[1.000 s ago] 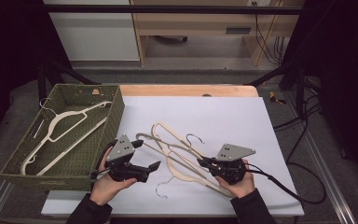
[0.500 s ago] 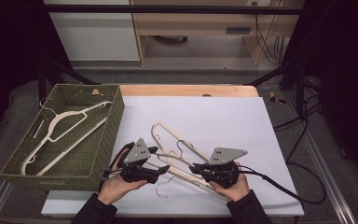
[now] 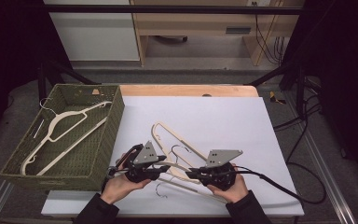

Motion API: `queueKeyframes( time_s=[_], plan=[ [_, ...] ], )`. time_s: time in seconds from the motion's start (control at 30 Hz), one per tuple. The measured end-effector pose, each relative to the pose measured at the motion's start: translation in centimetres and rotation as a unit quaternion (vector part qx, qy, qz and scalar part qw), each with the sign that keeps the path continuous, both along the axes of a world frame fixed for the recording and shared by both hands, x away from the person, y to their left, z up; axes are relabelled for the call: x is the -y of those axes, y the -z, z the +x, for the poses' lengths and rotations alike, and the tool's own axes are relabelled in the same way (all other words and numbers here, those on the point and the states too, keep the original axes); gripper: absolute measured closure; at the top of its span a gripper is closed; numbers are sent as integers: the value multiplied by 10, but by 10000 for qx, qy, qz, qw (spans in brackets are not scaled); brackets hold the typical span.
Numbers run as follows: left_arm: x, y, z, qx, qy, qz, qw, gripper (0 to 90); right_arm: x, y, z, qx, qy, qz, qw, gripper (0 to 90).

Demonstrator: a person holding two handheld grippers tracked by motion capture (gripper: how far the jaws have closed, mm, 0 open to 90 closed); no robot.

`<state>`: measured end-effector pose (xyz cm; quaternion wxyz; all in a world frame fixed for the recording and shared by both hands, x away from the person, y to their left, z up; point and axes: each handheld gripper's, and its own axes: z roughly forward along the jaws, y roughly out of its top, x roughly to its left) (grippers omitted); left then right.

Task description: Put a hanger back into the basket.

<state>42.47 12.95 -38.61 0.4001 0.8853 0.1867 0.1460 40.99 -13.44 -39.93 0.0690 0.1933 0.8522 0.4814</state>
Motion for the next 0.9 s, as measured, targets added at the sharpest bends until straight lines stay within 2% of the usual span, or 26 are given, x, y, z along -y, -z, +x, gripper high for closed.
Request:
queueKeyframes(
  time_s=[0.07,0.17,0.23,0.27,0.4,0.43,0.5,0.57,0.63,0.73,0.8,0.9],
  plan=[
    [0,-1,-2,-32,11,27,10000,690,1,-1,0,74,82,-11,9999,836],
    [2,-3,-5,-156,91,-20,9998,753,3,-3,-1,376,338,-29,9987,782],
    [3,-4,-7,-236,95,-51,9997,775,5,-4,-1,496,452,-22,9977,753],
    [4,-5,-8,-238,84,-68,9997,781,5,-4,-1,521,498,-28,9974,735],
    [6,-5,-11,-456,215,-180,9986,826,6,-4,0,687,750,74,9948,611],
    [8,-4,-12,-557,248,-245,9978,837,6,-4,0,716,814,74,9941,583],
    [9,-3,-12,-636,323,-231,9972,857,6,-2,1,749,897,-6,9931,545],
    [10,-2,-13,-647,219,-220,9974,864,6,-1,1,813,993,-56,9917,544],
    [9,-1,-12,-705,136,-270,9971,864,8,-1,3,740,994,88,9922,515],
    [5,-2,-11,-671,-35,-334,9972,864,14,-4,3,769,1147,166,9903,414],
    [2,-5,-11,-575,-201,-339,9976,864,21,-7,3,747,1288,273,9885,361],
    [-5,-10,-11,-514,-397,-475,9968,864,32,-10,5,677,1495,492,9852,285]
  ],
)
